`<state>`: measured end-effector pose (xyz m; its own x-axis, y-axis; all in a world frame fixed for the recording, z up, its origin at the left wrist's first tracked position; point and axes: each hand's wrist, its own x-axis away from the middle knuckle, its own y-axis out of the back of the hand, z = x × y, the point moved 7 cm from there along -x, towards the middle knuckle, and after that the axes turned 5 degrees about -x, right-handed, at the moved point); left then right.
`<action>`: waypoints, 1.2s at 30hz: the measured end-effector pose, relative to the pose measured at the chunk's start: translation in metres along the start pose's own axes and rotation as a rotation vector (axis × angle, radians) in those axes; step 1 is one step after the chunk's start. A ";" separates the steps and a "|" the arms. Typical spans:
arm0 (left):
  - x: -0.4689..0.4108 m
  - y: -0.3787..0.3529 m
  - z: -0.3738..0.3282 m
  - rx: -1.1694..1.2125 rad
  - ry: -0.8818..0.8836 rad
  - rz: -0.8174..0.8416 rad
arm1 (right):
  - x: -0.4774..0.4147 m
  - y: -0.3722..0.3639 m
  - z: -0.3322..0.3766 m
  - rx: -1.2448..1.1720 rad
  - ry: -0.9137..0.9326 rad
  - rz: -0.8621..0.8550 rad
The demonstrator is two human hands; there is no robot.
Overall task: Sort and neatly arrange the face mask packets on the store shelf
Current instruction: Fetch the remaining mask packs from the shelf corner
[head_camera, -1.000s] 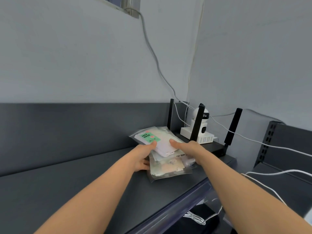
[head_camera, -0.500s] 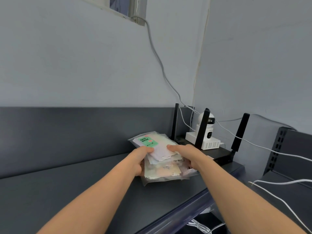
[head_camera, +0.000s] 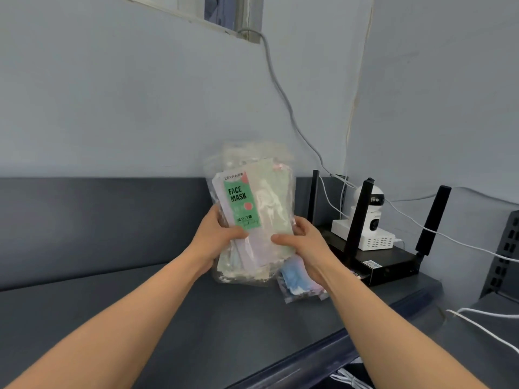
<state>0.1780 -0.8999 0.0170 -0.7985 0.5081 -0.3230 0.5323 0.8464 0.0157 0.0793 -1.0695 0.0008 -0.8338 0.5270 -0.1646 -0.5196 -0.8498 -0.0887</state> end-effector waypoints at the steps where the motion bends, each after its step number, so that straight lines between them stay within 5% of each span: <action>1: 0.000 0.006 -0.004 -0.021 -0.040 -0.020 | 0.001 -0.006 0.000 -0.002 0.036 0.020; 7: 0.012 0.024 0.025 -0.134 -0.013 0.141 | 0.006 -0.041 -0.035 0.039 0.018 0.171; 12: 0.009 0.031 0.024 -0.163 -0.066 0.071 | -0.002 -0.048 -0.034 0.035 0.083 0.135; 18: 0.015 0.029 0.040 -0.223 0.019 0.242 | -0.002 -0.060 -0.048 0.104 0.024 0.155; 27: 0.009 0.046 0.075 -0.466 0.269 0.223 | -0.004 -0.061 -0.063 0.232 -0.096 0.145; 36: 0.021 0.049 0.038 -0.425 0.210 0.107 | 0.009 -0.064 -0.040 0.222 -0.011 0.055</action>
<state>0.1977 -0.8539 -0.0247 -0.8083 0.5801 -0.1011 0.4874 0.7554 0.4379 0.1123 -1.0112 -0.0348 -0.8635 0.4807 -0.1527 -0.5003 -0.8548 0.1383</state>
